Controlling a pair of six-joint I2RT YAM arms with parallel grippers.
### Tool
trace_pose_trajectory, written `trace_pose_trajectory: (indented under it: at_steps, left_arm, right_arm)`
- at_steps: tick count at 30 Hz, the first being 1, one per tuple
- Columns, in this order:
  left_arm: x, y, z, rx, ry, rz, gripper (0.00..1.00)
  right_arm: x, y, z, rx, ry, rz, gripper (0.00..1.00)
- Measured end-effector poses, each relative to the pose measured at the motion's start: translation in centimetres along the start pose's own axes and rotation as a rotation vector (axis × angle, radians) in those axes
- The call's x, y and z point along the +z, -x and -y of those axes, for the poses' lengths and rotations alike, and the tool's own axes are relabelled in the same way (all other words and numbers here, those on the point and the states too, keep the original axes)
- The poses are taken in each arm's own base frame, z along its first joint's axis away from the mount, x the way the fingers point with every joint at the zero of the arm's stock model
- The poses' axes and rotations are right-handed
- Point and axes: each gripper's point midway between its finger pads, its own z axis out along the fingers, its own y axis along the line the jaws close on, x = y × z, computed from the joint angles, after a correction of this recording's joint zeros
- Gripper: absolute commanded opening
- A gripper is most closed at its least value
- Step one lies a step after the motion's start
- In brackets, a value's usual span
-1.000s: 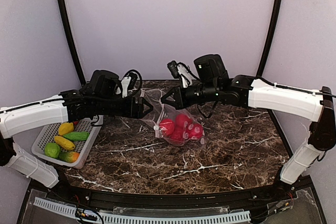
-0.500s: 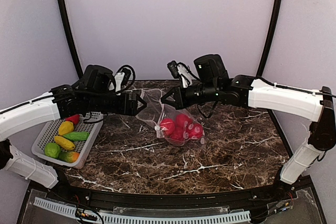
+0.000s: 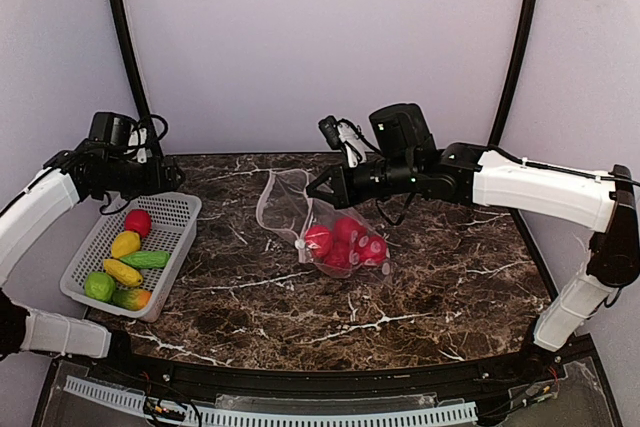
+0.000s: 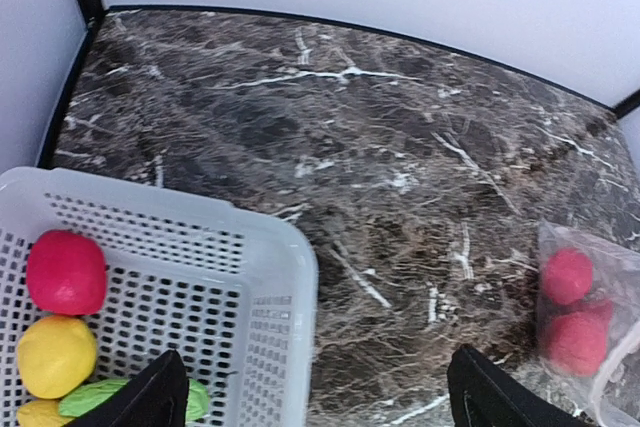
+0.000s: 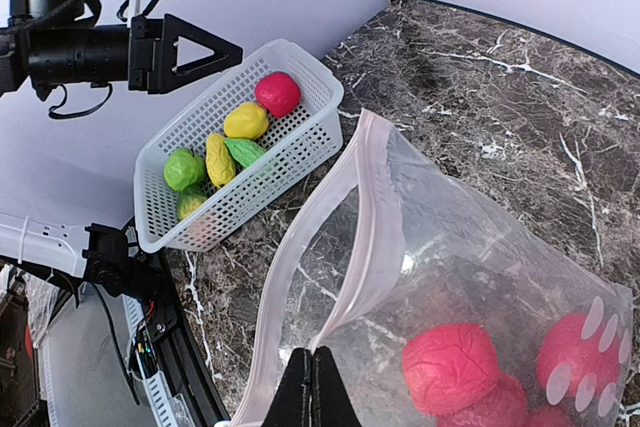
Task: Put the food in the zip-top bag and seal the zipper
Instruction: Pick up the fake fruit from the bin.
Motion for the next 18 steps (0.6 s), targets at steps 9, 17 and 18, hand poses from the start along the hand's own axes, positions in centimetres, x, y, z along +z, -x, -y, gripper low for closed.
trace_pose_trajectory:
  at_steps: [9,17,18]
  left_arm:
    - [3.7,-2.2,-11.6,-0.119,0.217,-0.12,0.91]
    - [7.3,-3.3,-16.9,-0.179,0.288,-0.174,0.9]
    - [7.7,-3.6,-17.6,-0.192,0.296,-0.185,0.9]
  right_arm:
    - [-0.1,0.1,0.0,-0.001,0.0,0.003,0.0]
    - [-0.5,0.4,-0.2,-0.004,-0.003,0.015,0.0]
    - [-0.6,0.5,-0.2,-0.004,-0.003,0.017,0.0]
